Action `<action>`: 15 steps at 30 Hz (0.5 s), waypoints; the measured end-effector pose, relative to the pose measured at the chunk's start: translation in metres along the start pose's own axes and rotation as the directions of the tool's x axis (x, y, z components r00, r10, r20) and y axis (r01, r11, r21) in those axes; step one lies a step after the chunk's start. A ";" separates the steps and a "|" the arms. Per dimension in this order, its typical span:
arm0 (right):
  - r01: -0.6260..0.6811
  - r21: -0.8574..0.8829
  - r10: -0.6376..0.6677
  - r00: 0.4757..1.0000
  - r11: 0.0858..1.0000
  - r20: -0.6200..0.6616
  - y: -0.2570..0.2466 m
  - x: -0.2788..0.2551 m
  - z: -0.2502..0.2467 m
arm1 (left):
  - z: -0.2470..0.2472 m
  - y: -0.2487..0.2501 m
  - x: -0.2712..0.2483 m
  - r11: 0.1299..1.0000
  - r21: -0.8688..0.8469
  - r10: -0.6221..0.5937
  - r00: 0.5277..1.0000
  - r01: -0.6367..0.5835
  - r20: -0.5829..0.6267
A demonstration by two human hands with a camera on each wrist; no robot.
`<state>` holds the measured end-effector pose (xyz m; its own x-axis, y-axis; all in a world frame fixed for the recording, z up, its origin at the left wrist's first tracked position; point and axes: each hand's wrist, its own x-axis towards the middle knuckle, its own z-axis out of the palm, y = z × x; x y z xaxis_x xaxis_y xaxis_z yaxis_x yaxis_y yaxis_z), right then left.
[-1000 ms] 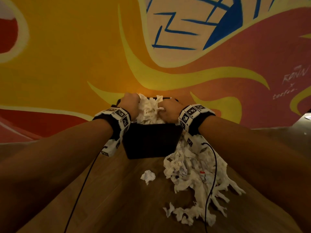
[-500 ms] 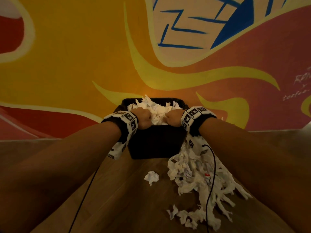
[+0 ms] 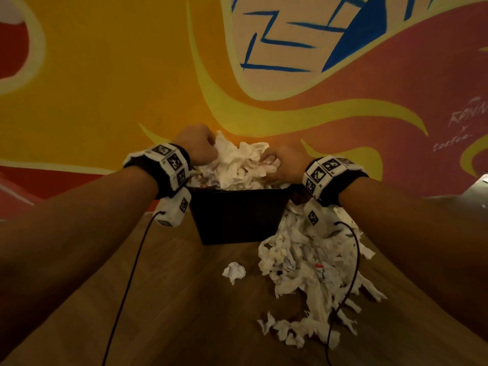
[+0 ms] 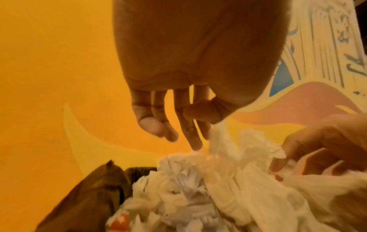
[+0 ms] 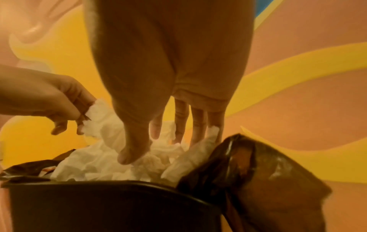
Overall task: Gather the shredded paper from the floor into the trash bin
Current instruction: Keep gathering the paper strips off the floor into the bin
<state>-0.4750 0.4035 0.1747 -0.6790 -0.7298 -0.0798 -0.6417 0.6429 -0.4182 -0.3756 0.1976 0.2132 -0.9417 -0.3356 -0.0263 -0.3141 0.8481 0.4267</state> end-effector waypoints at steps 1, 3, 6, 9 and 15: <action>-0.006 -0.019 0.006 1.000 1.000 0.008 0.001 -0.004 -0.002 | -0.004 0.000 0.000 1.000 -0.017 -0.003 0.999 0.002 -0.042; -0.013 -0.079 0.013 1.000 0.997 -0.001 0.003 -0.012 -0.005 | -0.010 -0.001 0.001 1.000 -0.021 -0.011 0.993 0.009 -0.119; -0.018 -0.136 0.016 1.000 0.991 -0.018 0.005 -0.029 -0.012 | -0.016 -0.002 -0.003 1.000 -0.022 -0.019 0.954 0.013 -0.299; -0.024 -0.131 0.019 0.999 0.991 -0.042 0.007 -0.047 -0.015 | -0.019 0.003 -0.013 0.986 -0.104 0.077 0.914 -0.129 -0.398; 0.134 -0.093 -0.136 0.991 0.987 -0.019 0.007 -0.078 -0.001 | 0.019 0.016 -0.054 0.890 -0.037 0.451 0.868 -0.454 0.209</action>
<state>-0.4269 0.4656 0.1786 -0.5921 -0.8059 -0.0055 -0.7571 0.5586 -0.3387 -0.3319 0.2371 0.2041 -0.9840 0.1772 -0.0194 0.1523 0.8923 0.4249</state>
